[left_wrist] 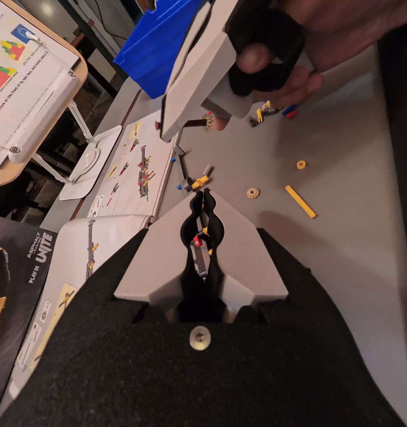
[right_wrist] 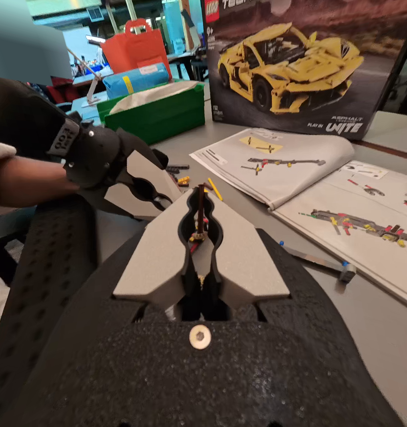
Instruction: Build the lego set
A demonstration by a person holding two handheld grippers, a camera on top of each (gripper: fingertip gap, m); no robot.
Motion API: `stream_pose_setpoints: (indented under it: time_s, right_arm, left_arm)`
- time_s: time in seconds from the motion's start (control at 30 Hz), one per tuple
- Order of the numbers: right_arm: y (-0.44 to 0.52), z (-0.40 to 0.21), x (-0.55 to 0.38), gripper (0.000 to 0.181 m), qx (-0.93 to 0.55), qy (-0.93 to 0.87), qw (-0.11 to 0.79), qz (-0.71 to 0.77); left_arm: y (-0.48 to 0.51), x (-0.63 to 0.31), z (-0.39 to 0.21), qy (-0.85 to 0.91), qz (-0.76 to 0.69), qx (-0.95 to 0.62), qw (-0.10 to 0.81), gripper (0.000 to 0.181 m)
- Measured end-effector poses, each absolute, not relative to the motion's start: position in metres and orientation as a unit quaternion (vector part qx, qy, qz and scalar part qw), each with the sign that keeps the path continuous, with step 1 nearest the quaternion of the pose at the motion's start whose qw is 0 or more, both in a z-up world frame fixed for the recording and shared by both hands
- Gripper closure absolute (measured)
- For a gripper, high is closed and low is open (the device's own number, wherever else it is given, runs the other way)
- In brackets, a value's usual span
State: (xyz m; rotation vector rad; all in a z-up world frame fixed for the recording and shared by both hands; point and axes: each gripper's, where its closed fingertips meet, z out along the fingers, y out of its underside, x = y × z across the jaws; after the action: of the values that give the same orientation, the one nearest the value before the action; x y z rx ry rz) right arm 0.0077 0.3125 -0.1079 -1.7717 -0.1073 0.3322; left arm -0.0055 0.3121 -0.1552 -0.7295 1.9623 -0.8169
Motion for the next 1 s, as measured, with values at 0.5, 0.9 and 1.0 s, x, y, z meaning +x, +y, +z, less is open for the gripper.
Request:
stream_pose_setpoints:
  time_s: [0.5, 0.9, 1.0]
  right_arm:
    - [0.314, -0.072, 0.013, 0.18, -0.635, 0.093, 0.65, 0.407]
    - [0.323, -0.082, -0.008, 0.179, -0.685, 0.035, 0.639, 0.349]
    - [0.323, -0.089, -0.011, 0.178, -0.702, 0.028, 0.62, 0.349]
  left_arm:
    - [0.294, 0.002, -0.117, 0.7, -0.512, -0.388, 0.311, 0.153]
    - [0.295, 0.001, -0.095, 0.618, -0.639, -0.424, 0.174, 0.178]
    - [0.297, -0.003, -0.103, 0.622, -0.639, -0.427, 0.148, 0.179]
